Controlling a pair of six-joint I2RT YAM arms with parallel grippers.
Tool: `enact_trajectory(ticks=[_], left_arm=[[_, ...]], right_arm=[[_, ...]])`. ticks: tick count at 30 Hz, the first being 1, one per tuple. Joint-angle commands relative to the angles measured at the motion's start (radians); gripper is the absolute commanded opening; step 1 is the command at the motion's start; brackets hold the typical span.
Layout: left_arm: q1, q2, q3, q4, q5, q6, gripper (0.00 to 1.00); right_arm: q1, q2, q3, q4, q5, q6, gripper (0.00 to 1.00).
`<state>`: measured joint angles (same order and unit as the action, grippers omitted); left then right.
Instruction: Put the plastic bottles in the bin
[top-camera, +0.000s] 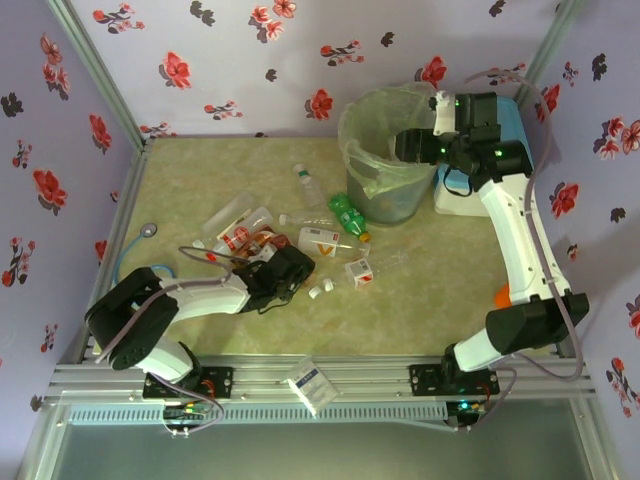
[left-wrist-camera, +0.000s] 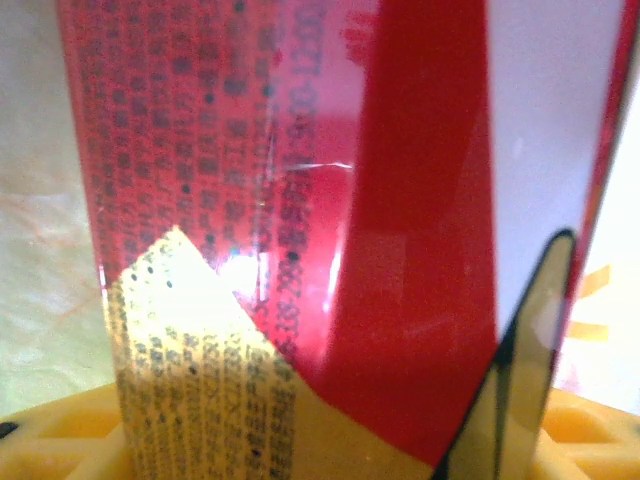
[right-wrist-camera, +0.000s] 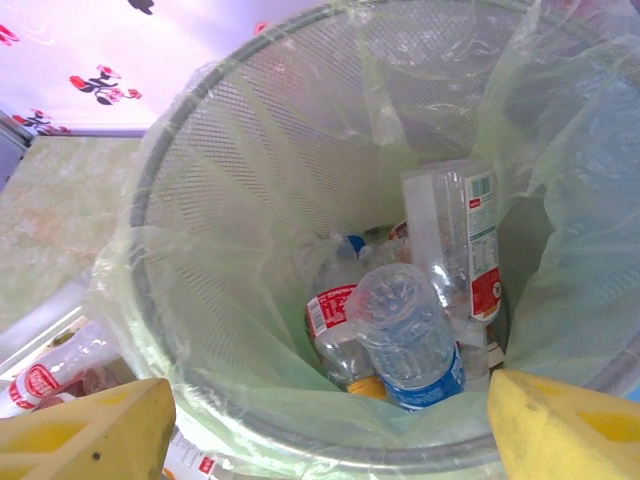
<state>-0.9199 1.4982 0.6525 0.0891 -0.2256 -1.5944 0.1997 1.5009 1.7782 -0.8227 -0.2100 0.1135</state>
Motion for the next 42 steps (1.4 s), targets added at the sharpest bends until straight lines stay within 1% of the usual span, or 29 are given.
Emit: enact_trajectory(ticks=[1, 3, 5, 8, 10, 12, 14, 16, 18, 19, 21, 25, 28, 32, 35, 37, 38, 40, 42], left_arm=[[-0.015, -0.081, 0.049, -0.014, -0.033, 0.111, 0.57], [-0.016, -0.119, 0.070, -0.035, -0.049, 0.179, 0.56], [-0.014, -0.165, 0.090, -0.043, -0.073, 0.308, 0.52], [0.014, -0.233, 0.121, -0.059, -0.056, 0.508, 0.45], [0.037, -0.276, 0.138, -0.070, -0.026, 0.613, 0.37], [0.081, -0.315, 0.155, -0.076, 0.060, 0.725, 0.37], [0.136, -0.333, 0.171, -0.075, 0.203, 0.849, 0.38], [0.197, -0.341, 0.182, -0.087, 0.318, 0.902, 0.38], [0.246, -0.356, 0.177, -0.058, 0.418, 0.930, 0.38], [0.258, -0.362, 0.173, -0.047, 0.442, 0.937, 0.38], [0.270, -0.374, 0.174, -0.042, 0.465, 0.967, 0.38], [0.270, -0.371, 0.157, -0.012, 0.491, 0.978, 0.38], [0.270, -0.365, 0.138, 0.046, 0.521, 0.950, 0.38], [0.271, -0.374, 0.119, 0.102, 0.536, 0.918, 0.38], [0.274, -0.367, 0.118, 0.100, 0.545, 0.897, 0.37], [0.274, -0.359, 0.110, 0.124, 0.571, 0.888, 0.37], [0.274, -0.358, 0.098, 0.166, 0.589, 0.879, 0.37], [0.279, -0.356, 0.076, 0.247, 0.614, 0.846, 0.37], [0.294, -0.353, 0.069, 0.290, 0.639, 0.799, 0.37]], right_arm=[[0.033, -0.059, 0.003, 0.018, -0.014, 0.026, 0.82], [0.060, -0.076, 0.008, 0.017, -0.006, 0.026, 0.82], [0.086, -0.090, 0.017, 0.010, -0.010, 0.026, 0.82], [0.140, -0.097, 0.027, 0.001, -0.029, 0.033, 0.82], [0.184, -0.098, 0.028, -0.003, -0.040, 0.052, 0.82], [0.251, -0.090, 0.026, -0.019, -0.047, 0.059, 0.82], [0.308, -0.079, 0.020, -0.025, -0.066, 0.046, 0.82], [0.342, -0.064, 0.005, -0.015, -0.120, 0.045, 0.82], [0.362, -0.049, -0.030, 0.021, -0.203, 0.075, 0.82], [0.368, -0.047, -0.050, 0.041, -0.230, 0.089, 0.83], [0.378, -0.025, -0.092, 0.089, -0.256, 0.130, 0.83], [0.418, 0.052, -0.086, 0.114, -0.293, 0.158, 0.83], [0.458, 0.090, -0.087, 0.181, -0.330, 0.176, 0.88], [0.463, 0.144, -0.075, 0.200, -0.350, 0.179, 0.92], [0.463, 0.165, -0.089, 0.231, -0.362, 0.189, 0.99], [0.463, 0.178, -0.089, 0.236, -0.380, 0.188, 0.99], [0.463, 0.185, -0.090, 0.238, -0.383, 0.186, 0.99], [0.462, 0.192, -0.092, 0.247, -0.408, 0.185, 0.99], [0.459, 0.201, -0.087, 0.247, -0.420, 0.186, 0.98]])
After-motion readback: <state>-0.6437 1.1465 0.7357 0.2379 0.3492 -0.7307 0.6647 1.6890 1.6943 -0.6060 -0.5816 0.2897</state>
